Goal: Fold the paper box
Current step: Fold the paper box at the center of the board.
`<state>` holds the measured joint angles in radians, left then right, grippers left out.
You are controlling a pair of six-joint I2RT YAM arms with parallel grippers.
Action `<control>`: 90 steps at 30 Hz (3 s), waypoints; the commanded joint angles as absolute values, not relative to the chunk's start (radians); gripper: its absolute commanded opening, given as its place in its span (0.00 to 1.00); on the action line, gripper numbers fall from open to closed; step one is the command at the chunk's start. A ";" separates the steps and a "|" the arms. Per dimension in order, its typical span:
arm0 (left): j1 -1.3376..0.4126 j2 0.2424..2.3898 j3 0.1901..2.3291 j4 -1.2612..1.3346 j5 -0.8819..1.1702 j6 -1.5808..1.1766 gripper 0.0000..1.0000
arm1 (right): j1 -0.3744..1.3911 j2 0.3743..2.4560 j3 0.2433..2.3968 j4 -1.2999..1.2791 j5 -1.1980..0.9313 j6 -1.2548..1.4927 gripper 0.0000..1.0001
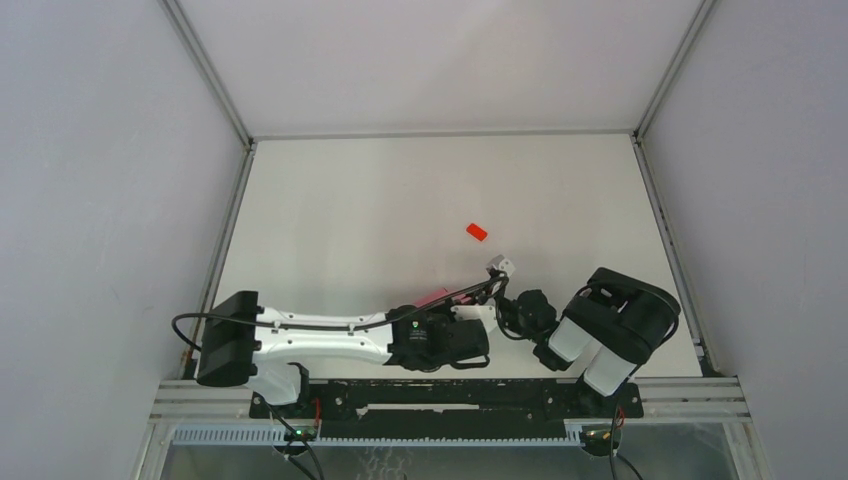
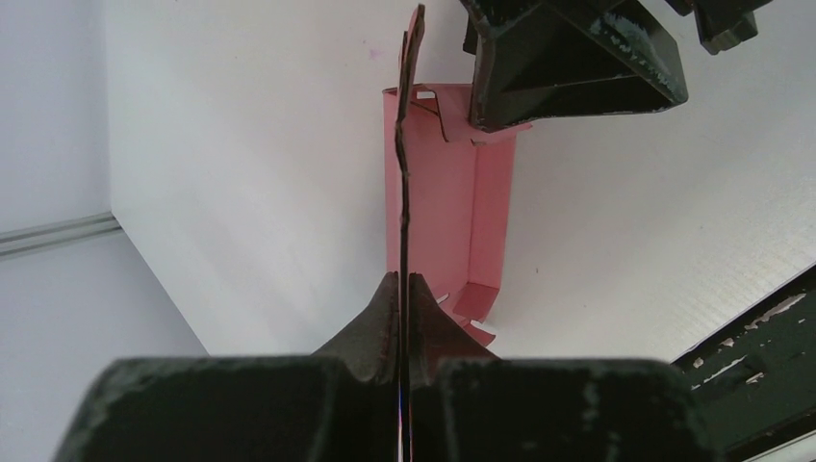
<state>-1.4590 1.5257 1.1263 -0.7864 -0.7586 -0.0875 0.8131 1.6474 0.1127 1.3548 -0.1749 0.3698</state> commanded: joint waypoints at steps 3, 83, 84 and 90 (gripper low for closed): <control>-1.492 1.543 1.107 -0.750 -0.776 -0.125 0.02 | 0.793 1.713 0.104 1.502 -0.169 0.401 0.49; -1.484 1.481 0.974 -0.571 -0.572 -0.117 0.02 | 0.923 1.930 0.312 1.513 0.204 0.355 0.28; -1.482 1.479 0.973 -0.571 -0.571 -0.117 0.02 | 0.932 1.928 0.314 1.513 0.224 0.350 0.28; -1.480 1.447 0.965 -0.571 -0.570 -0.122 0.02 | 1.016 1.897 0.358 1.414 0.406 0.289 0.25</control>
